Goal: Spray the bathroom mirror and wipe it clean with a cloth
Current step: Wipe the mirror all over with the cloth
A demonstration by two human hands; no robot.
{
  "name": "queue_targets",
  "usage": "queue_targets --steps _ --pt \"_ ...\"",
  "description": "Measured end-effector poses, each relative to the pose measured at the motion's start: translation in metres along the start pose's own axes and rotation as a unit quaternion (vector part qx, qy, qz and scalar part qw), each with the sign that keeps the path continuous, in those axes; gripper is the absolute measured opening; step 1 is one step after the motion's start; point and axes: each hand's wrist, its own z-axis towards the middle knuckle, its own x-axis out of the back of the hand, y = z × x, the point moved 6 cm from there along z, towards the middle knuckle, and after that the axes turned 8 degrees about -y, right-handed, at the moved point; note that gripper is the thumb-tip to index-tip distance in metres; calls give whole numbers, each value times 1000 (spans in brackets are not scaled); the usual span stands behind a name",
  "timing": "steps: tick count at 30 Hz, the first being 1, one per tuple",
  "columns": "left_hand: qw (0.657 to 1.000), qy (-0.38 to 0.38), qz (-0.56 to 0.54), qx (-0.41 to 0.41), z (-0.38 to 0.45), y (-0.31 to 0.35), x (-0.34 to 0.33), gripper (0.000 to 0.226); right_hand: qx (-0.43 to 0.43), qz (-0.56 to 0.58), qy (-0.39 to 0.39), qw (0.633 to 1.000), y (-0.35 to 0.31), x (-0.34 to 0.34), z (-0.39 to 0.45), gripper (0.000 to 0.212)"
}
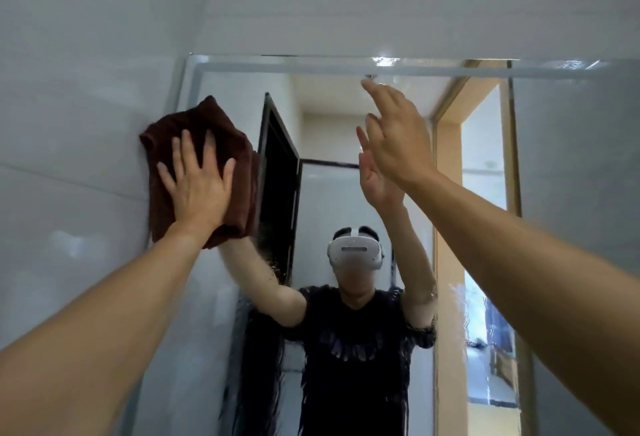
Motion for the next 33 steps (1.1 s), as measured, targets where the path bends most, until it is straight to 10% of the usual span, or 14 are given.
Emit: queue_targets --steps 14,33 --pt "967 -76 -9 -245 -132 256 -40 84 -43 -62 23 997 43 42 -42 54" --pt "985 -54 37 -159 -100 -65 -11 70 74 -96 -8 993 -67 -53 -61 52"
